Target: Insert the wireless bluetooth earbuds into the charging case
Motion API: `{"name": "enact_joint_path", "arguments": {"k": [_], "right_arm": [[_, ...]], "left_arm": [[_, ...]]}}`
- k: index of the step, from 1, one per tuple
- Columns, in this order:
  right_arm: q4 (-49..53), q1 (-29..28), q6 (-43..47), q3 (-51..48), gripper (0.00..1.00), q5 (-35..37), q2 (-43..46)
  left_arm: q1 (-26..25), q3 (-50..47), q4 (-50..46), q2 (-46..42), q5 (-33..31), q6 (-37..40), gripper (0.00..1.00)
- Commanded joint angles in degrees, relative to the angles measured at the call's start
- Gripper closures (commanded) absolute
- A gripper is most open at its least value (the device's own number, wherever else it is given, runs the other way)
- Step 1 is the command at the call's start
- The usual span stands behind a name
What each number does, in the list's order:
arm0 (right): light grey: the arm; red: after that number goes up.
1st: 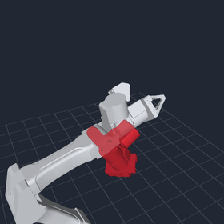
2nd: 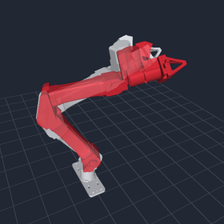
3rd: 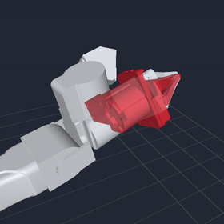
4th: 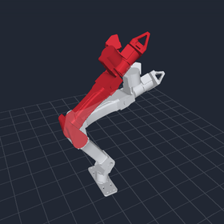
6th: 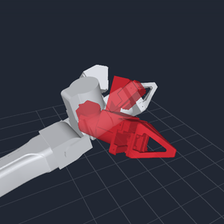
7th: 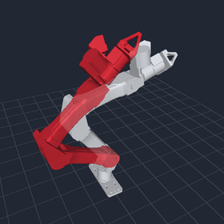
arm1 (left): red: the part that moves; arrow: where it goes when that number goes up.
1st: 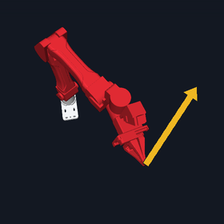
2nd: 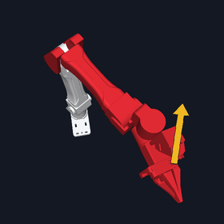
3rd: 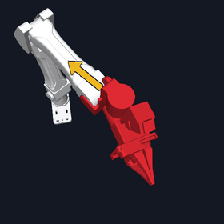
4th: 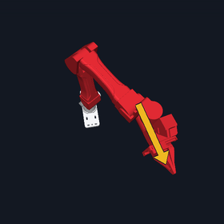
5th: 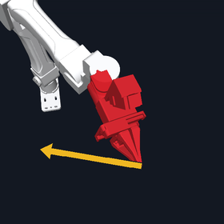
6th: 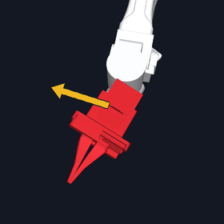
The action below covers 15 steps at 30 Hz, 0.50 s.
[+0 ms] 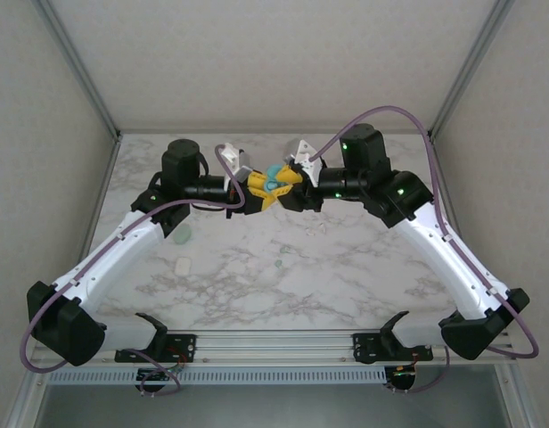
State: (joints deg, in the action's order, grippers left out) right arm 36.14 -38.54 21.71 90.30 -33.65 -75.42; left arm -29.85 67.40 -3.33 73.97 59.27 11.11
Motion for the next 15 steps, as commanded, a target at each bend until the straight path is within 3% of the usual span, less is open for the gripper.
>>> {"name": "enact_joint_path", "arguments": {"k": [1,7,15], "right_arm": [[-4.81,0.18,-2.38,-0.68,0.55,0.78,2.47],[-7.91,0.17,-9.40,-1.96,0.58,0.67,5.75],[-5.44,0.13,-31.54,-2.17,0.80,9.72,4.84]], "left_arm": [[-0.41,0.28,1.92,-1.20,0.34,-0.55,0.83],[-0.39,-1.01,4.30,-1.44,-4.17,-1.71,0.83],[-0.78,-6.58,14.19,-3.89,-15.56,-4.36,0.83]]}}
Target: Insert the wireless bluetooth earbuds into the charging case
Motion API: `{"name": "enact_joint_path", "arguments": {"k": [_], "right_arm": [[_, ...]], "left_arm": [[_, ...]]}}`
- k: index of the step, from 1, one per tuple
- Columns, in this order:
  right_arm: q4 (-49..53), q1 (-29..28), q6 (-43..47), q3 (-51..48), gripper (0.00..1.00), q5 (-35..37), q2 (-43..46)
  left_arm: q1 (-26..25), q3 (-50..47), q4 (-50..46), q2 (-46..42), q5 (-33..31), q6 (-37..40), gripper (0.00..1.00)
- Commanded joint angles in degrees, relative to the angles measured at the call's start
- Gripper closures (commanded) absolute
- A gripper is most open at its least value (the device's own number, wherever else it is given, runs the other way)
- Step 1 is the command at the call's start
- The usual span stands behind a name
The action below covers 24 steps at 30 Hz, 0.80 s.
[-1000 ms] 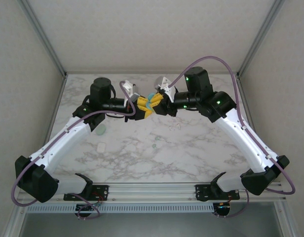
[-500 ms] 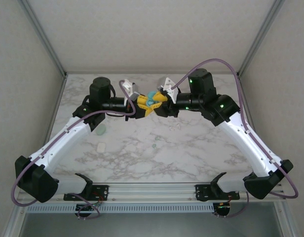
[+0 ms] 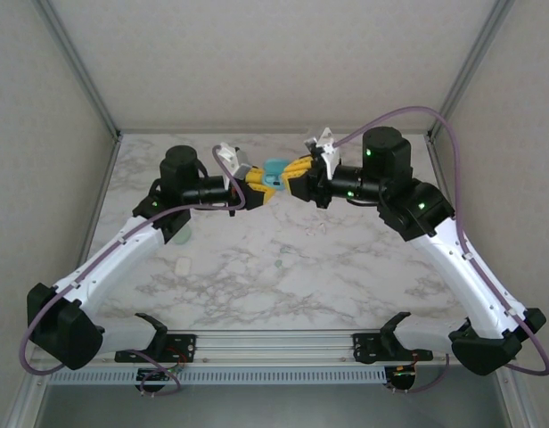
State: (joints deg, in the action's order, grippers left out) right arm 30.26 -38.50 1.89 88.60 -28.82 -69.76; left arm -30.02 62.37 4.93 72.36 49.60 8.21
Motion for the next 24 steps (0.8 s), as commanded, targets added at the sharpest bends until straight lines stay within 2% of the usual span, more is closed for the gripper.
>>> {"name": "enact_joint_path", "arguments": {"k": [1,6,24], "right_arm": [[1.21,0.09,-14.60,-0.19,0.81,5.68,-1.36],[3.69,-0.47,-21.74,1.08,0.83,4.46,-4.57],[1.23,-1.40,-22.72,2.63,0.87,3.68,-8.48]], "left_arm": [[-0.73,-2.12,6.68,-2.67,-7.07,-1.24,0.83],[-1.16,-3.17,7.52,-3.28,-9.75,-0.30,0.83],[-1.45,-3.57,6.99,-3.37,-10.93,0.83,0.82]]}}
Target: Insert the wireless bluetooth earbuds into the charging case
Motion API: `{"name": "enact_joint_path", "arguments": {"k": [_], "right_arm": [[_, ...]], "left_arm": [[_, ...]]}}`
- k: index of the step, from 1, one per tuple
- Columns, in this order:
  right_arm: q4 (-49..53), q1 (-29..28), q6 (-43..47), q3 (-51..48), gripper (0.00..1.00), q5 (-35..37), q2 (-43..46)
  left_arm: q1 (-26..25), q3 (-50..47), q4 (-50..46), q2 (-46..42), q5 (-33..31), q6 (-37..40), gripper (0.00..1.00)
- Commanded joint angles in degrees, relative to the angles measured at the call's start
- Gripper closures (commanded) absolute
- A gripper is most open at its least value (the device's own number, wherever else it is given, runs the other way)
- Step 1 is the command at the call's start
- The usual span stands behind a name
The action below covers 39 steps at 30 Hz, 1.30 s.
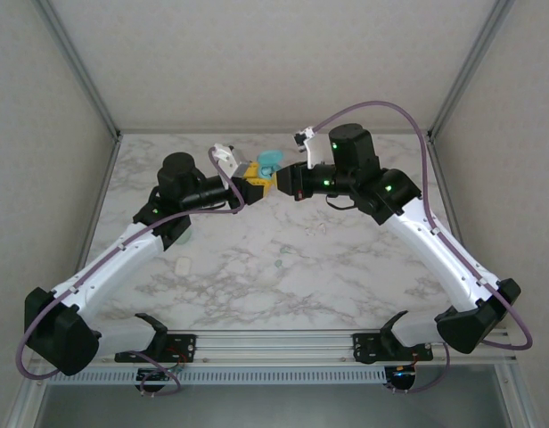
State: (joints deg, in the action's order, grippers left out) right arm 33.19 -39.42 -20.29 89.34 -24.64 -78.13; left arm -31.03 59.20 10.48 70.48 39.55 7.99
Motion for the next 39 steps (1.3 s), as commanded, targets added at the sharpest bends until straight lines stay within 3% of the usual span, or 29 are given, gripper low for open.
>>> {"name": "enact_joint_path", "arguments": {"k": [1,26,30,34,39], "right_arm": [[-1.72,-0.51,-0.68,2.00,0.87,-0.22,-0.20],[-3.74,-0.57,-1.52,2.22,0.86,2.94,-1.84],[-3.84,-0.62,-0.86,2.22,0.80,3.63,1.76],[-3.33,0.89,-3.81,1.02,0.67,16.40,6.13],[2.34,4.63,-11.90,7.78,0.57,14.71,0.90]], "left_arm": [[-0.44,-0.33,1.42,-1.48,-0.89,1.05,0.82],[-0.68,-0.14,-0.02,-1.99,-0.76,1.81,0.83],[-0.61,-0.31,-0.27,-1.34,-3.36,1.50,0.82],[-0.78,-1.45,1.00,-1.13,-2.37,1.71,0.82],[-2.00,-0.20,-3.53,-0.95,-0.94,6.83,0.82]]}}
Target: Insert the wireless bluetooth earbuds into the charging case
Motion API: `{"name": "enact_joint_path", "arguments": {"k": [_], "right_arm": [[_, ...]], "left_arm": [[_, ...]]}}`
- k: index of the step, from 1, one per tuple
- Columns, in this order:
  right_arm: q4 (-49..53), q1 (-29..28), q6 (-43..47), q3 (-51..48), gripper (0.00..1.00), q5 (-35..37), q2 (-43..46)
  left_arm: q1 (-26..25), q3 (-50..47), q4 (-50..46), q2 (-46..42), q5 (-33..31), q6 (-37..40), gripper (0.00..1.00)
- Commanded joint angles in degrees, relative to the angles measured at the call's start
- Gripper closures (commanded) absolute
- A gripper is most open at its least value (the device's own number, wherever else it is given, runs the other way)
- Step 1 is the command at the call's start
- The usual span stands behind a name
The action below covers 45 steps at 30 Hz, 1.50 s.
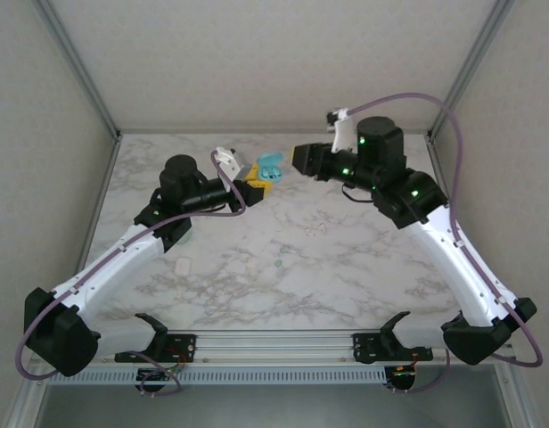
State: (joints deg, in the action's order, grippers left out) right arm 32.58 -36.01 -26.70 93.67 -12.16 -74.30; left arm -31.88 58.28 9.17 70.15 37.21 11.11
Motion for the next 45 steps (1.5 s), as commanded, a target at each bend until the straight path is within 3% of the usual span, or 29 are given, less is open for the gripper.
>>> {"name": "enact_joint_path", "arguments": {"k": [1,5,12,23,37,40,45], "right_arm": [[4.25,1.71,-6.01,5.17,0.56,0.91,-4.64],[9.74,2.23,-5.96,12.33,0.51,-3.26,-11.03],[15.55,2.35,-3.24,16.45,0.45,-8.90,-16.26],[13.13,2.90,-3.59,7.74,0.44,-14.51,-12.01],[-20.29,8.69,-27.59,-11.59,0.37,-41.91,-8.38],[-29.10,8.74,-33.61,-14.27,0.39,-45.47,-9.08],[-31.95,8.68,-34.71,-15.37,0.46,-47.42,-8.84]], "left_arm": [[-1.29,0.87,-2.82,-0.76,1.55,4.25,0.82],[-1.70,1.28,-3.45,-1.16,1.51,4.76,0.82],[-1.78,1.26,-1.14,-1.95,0.34,3.22,0.81],[-1.78,1.35,1.74,-1.11,-2.14,-0.11,0.81],[-1.78,1.68,8.40,0.33,-0.20,-6.43,0.81],[-1.78,1.66,10.48,1.03,-0.30,-8.99,0.81],[-1.76,1.48,11.92,1.43,-0.36,-10.59,0.81]]}}
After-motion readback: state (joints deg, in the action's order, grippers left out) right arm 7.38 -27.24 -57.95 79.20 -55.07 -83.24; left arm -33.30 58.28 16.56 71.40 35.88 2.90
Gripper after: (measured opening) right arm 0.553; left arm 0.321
